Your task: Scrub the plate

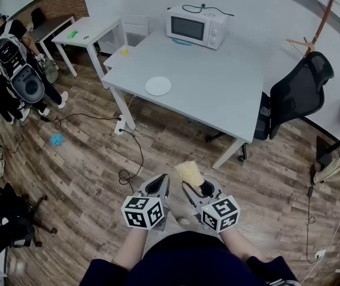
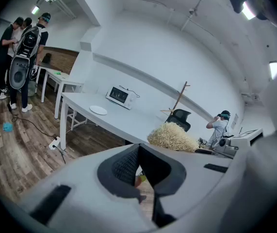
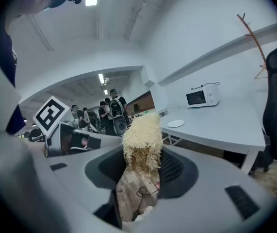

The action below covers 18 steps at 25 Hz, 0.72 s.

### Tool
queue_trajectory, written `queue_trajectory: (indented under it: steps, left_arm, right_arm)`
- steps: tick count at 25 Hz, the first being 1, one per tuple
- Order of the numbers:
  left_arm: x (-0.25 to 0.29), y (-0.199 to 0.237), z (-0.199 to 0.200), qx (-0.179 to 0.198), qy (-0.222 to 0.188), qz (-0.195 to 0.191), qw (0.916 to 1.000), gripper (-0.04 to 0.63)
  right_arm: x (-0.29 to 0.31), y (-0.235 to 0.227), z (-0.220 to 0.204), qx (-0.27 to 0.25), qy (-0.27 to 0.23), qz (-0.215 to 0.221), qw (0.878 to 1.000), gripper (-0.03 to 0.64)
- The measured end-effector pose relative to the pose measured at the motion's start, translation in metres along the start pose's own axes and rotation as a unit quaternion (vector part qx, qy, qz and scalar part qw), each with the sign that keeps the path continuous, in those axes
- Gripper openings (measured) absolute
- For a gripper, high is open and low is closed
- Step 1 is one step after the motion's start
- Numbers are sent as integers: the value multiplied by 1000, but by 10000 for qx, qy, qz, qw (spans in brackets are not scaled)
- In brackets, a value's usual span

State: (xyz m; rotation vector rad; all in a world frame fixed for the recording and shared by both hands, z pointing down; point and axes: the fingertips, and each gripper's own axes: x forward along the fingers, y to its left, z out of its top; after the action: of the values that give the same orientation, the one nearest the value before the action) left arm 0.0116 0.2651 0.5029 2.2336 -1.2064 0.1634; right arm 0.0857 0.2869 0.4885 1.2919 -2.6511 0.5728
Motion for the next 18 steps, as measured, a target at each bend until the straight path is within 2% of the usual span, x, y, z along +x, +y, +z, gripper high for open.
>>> queue_trajectory:
  steps: [8, 13, 18]
  left_arm:
    - [-5, -6, -2, 213, 64, -11, 9998, 18]
    - [-5, -6, 1, 565, 55, 128, 9983, 18]
    - [-3, 3, 5, 517, 9, 272, 9983, 18]
  right_arm:
    - [-2, 0, 4, -57, -64, -13, 10000, 178]
    - [0, 0, 6, -58, -93, 27, 9999, 178]
    - [5, 1, 10, -92, -85, 114, 9999, 178]
